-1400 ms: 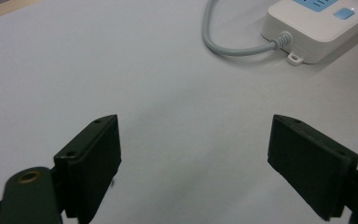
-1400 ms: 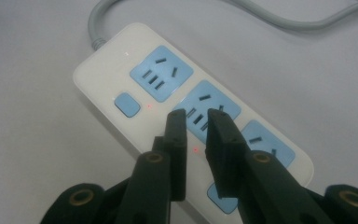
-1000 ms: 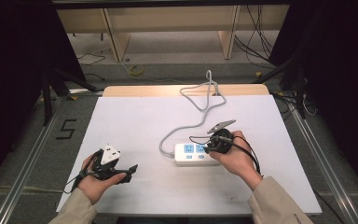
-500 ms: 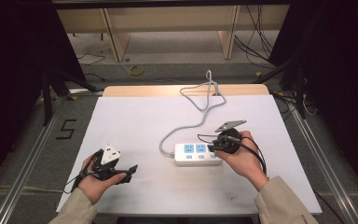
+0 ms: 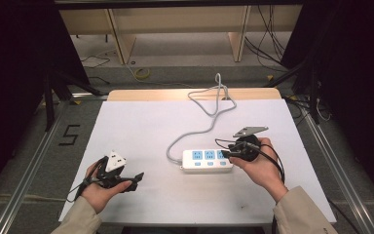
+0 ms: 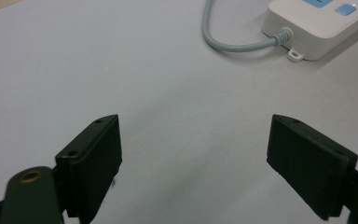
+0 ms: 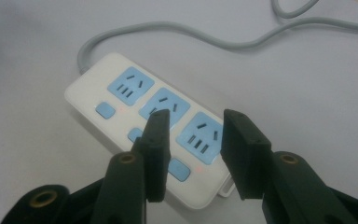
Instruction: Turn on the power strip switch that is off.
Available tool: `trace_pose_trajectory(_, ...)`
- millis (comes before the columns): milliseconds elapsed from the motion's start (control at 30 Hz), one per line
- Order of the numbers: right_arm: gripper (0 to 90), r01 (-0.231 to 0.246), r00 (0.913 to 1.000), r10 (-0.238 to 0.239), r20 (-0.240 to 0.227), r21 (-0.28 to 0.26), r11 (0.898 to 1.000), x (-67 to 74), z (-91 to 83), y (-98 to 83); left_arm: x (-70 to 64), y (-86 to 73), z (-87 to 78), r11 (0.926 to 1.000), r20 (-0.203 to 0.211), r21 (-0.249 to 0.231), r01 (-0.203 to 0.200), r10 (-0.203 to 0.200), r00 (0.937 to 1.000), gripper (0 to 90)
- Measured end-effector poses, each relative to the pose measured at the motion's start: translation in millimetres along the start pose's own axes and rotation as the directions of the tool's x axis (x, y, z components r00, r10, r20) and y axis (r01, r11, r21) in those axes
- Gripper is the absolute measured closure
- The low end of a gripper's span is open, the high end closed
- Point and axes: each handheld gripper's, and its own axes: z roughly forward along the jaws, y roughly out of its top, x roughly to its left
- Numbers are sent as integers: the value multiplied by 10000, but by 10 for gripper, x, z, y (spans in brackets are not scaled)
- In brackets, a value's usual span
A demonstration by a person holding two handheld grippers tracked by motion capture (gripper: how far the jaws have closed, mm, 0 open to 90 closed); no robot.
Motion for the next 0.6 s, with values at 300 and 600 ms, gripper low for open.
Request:
trace_pose_trajectory(300,601,-132,9999,132,10,-251,9996,-57,-73,-91,4,-2,-1,10000,-7,50,12,-12,10000,175)
trace_pose_trajectory(600,555,-191,9998,196,103,-416,9990,-124,-138,-200,5,-5,6,10000,-10,40,37,-37,10000,174)
